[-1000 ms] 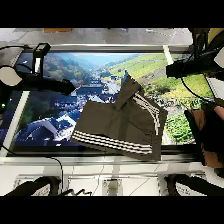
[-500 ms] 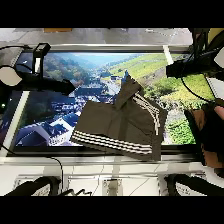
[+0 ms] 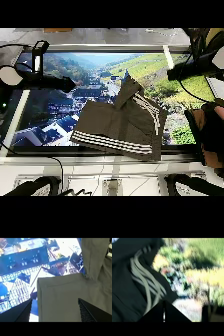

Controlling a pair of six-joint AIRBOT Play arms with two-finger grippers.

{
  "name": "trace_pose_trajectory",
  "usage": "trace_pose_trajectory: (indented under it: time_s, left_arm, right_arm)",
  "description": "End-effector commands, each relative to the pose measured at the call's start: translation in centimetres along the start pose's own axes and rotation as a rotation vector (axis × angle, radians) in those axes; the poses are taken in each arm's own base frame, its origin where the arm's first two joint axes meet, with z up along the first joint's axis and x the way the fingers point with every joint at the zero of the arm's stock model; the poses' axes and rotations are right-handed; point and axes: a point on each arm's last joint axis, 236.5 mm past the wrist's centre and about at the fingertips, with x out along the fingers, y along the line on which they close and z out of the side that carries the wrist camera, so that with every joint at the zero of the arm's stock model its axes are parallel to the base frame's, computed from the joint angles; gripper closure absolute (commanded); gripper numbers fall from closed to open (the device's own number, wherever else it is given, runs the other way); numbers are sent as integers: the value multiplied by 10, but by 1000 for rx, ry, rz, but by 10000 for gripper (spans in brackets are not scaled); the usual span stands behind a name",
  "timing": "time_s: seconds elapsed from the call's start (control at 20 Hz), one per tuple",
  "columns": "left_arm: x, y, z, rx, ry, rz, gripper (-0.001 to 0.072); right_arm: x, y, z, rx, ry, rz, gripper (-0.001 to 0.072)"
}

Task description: Fold the clothes and pants, and hang the long-sleeved shirts on hangers.

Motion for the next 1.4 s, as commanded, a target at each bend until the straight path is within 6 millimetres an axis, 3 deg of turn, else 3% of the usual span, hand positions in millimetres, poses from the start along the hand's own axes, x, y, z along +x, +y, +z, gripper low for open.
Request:
trace_pose_trajectory:
  time_s: [0.0, 0.15, 0.25, 0.3, 0.4, 0.6, 0.95, 1.2, 1.35]
  left_arm:
    - [1, 1, 4, -2, -15, 3, 67]
    - [1, 1, 3, -2, -14, 3, 67]
    - [1, 1, 3, -2, -14, 3, 67]
    - [1, 1, 3, -2, -14, 3, 67]
    - [1, 1, 3, -2, -14, 3, 67]
    - [1, 1, 3, -2, -14, 3, 67]
    - [1, 2, 4, -2, -14, 4, 67]
    - [5, 3, 1, -6, -4, 3, 68]
    - [12, 5, -2, -12, 11, 1, 68]
  right_arm:
    - [26, -25, -102, 112, 349, 65, 688]
    - [39, 3, -181, 298, 544, 345, 688]
    - [46, 18, -224, 383, 625, 441, 675]
    - [48, 24, -246, 401, 679, 469, 601]
    - [54, 47, -283, 450, 783, 535, 265]
    - [72, 88, -334, 458, 869, 628, 246]
    - [104, 117, -362, 561, 845, 627, 248]
    - [113, 128, -359, 617, 862, 681, 252]
    - [129, 125, -355, 592, 800, 680, 279]
